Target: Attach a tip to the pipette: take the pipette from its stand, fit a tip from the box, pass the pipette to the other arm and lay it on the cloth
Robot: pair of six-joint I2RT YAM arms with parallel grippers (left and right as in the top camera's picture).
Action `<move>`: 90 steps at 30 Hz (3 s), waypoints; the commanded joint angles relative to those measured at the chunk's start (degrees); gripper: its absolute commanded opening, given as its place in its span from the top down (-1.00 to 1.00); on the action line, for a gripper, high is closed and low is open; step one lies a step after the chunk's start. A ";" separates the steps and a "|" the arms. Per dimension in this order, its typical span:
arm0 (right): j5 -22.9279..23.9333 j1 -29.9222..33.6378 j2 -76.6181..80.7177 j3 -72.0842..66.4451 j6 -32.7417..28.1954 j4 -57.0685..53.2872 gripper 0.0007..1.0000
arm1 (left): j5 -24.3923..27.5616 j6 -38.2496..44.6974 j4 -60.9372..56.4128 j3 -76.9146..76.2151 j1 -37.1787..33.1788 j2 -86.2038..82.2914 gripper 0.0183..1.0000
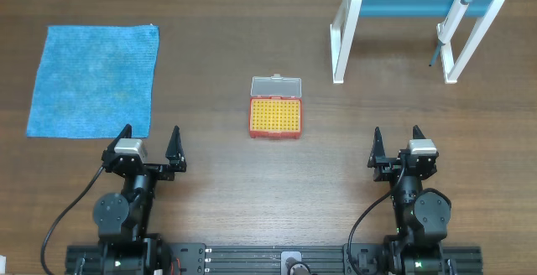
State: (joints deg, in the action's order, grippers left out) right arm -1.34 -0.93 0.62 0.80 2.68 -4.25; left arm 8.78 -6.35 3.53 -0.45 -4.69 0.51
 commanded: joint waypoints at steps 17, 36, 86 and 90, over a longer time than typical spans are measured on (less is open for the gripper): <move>3.41 0.98 0.20 -0.52 -0.22 2.89 -0.53 | -0.85 -0.70 0.44 0.13 0.26 -0.33 -0.99; -10.45 18.16 84.85 37.88 -7.76 39.21 -0.53 | -0.85 -0.70 0.42 0.13 0.26 -0.33 -0.99; -15.87 20.79 88.87 42.34 -7.72 40.89 0.84 | -0.85 -0.70 0.42 0.13 0.24 -0.33 -1.00; -15.89 20.79 83.80 40.92 -7.69 38.91 0.84 | -0.85 -0.70 0.44 0.13 0.26 -0.33 -0.99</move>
State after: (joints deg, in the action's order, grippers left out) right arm -16.86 19.62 88.31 42.44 -5.04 35.31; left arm 8.36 -6.37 3.66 -0.49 -4.69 0.47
